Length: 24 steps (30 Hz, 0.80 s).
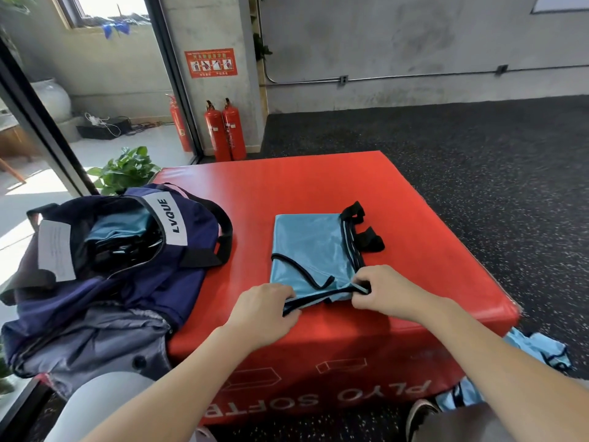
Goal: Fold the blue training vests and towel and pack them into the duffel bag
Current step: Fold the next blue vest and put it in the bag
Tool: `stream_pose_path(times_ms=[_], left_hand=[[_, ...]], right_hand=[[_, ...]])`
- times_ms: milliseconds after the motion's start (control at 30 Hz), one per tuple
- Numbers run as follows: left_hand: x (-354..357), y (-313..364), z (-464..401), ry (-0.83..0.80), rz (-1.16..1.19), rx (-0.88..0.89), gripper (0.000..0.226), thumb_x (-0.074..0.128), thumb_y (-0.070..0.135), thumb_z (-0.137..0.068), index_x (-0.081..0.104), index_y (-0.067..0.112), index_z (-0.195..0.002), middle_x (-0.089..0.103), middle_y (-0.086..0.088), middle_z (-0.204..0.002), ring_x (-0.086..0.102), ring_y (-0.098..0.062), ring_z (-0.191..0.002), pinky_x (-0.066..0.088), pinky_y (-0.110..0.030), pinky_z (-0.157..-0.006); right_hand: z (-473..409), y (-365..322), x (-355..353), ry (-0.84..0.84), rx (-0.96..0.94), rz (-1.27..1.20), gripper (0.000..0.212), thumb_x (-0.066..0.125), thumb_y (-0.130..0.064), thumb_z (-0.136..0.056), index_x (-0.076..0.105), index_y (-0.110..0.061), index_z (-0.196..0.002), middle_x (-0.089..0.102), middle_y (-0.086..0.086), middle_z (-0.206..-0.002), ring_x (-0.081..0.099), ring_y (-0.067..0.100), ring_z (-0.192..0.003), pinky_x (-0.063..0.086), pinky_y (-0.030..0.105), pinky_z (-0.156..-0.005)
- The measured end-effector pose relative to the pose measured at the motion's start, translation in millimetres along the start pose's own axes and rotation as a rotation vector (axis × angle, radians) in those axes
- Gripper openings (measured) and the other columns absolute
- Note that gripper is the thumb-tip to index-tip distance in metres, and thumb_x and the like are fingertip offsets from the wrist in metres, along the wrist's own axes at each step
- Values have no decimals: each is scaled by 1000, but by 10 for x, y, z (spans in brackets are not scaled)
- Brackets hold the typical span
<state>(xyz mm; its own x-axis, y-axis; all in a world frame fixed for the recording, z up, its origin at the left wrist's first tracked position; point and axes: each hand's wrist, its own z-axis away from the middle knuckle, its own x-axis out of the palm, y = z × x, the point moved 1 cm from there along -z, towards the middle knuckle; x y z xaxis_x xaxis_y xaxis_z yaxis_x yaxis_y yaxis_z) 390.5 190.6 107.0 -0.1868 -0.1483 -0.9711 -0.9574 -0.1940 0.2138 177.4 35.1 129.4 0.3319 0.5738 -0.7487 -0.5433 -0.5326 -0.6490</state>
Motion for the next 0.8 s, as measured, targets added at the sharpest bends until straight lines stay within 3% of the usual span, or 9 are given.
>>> stream_pose_path(times_ms=[67, 167, 267, 333, 467, 567, 667, 800], left_hand=[[-2, 2, 7, 42, 71, -27, 15, 53, 36, -87, 60, 22, -87, 60, 7, -79, 61, -21, -80, 47, -36, -65], [-65, -19, 31, 122, 333, -85, 14, 56, 30, -85, 57, 19, -76, 56, 2, -65, 54, -16, -63, 46, -40, -60], [-171, 7, 60, 205, 531, -114, 15, 64, 24, -86, 57, 19, -73, 57, 1, -62, 48, -15, -56, 42, -32, -58], [-216, 31, 67, 232, 606, -131, 19, 65, 21, -89, 57, 21, -72, 53, 3, -58, 43, -10, -53, 36, -25, -53], [-212, 41, -9, 279, 726, -175, 27, 66, 22, -92, 54, 17, -68, 42, 7, -52, 35, -6, -51, 29, -21, -49], [-208, 9, -155, 334, 698, -209, 30, 66, 30, -94, 53, 18, -69, 42, 6, -51, 35, -8, -50, 29, -24, -49], [-182, -42, -333, 367, 663, -251, 31, 63, 38, -95, 54, 16, -75, 50, -6, -59, 36, -9, -52, 32, -30, -51], [-136, -94, -545, 392, 688, -331, 38, 63, 36, -96, 46, 11, -73, 41, 0, -56, 31, -11, -53, 29, -27, -51]], right_hand=[[1, -27, -34, 12, 1, -7, 6, 71, -28, -78, 68, -23, -76, 65, 1, -77, 47, 7, -55, 37, 25, -52], [39, -70, -118, 37, -5, 4, 15, 68, -28, -75, 62, -14, -74, 62, 7, -73, 44, 8, -54, 36, 26, -51], [91, -129, -238, 72, -31, 16, 29, 64, -24, -76, 40, -10, -66, 37, -5, -57, 29, 10, -53, 25, 28, -51], [103, -163, -323, 97, -64, 10, 26, 62, -20, -76, 41, -9, -67, 34, -9, -55, 28, 10, -53, 23, 28, -51], [38, -179, -426, 175, -54, -88, 14, 65, -15, -81, 56, -5, -75, 39, -7, -56, 31, 10, -52, 24, 29, -51], [-96, -191, -424, 248, -24, -172, 4, 64, -16, -83, 65, -14, -80, 52, -5, -60, 42, 10, -54, 32, 30, -54], [-283, -208, -378, 295, 11, -195, 12, 63, -18, -85, 70, -28, -86, 70, 1, -76, 60, 16, -65, 43, 31, -60], [-564, -183, -333, 324, 39, -136, 14, 60, -25, -93, 69, -35, -89, 73, 1, -82, 66, 26, -77, 46, 33, -60]])
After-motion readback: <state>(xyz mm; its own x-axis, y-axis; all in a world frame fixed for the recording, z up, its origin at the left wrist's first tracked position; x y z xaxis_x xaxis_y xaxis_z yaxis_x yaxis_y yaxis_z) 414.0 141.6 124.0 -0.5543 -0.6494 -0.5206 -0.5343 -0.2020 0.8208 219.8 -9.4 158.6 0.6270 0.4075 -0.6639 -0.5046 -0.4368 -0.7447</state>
